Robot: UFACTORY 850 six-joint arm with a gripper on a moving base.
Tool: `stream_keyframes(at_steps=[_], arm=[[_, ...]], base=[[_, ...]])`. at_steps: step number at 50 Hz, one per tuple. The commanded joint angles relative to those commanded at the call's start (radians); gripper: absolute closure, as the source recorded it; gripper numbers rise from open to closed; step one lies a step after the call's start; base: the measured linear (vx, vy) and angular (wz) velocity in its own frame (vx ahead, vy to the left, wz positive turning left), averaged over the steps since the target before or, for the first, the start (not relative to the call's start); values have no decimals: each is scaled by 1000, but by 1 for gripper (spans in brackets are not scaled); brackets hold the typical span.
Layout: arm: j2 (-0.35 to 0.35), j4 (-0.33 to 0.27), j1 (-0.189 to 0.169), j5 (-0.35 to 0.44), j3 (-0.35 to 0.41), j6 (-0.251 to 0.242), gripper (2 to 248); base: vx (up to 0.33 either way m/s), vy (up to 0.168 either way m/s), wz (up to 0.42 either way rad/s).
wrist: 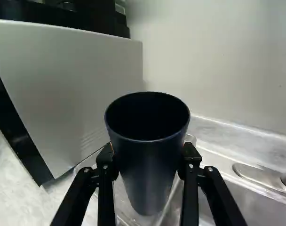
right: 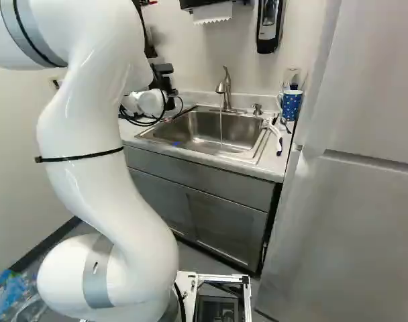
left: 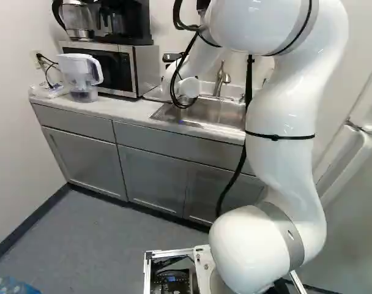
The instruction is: Rinse the cup and place it in the tray
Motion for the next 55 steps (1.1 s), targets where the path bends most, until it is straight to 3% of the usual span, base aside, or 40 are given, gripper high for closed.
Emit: stream_keyframes(at_steps=[29,55], arm=[[-166,0,2,0,-164,0,124],[-176,0,2,-10,-162,0,124]], base=[[0,0,0],[0,0,0]])
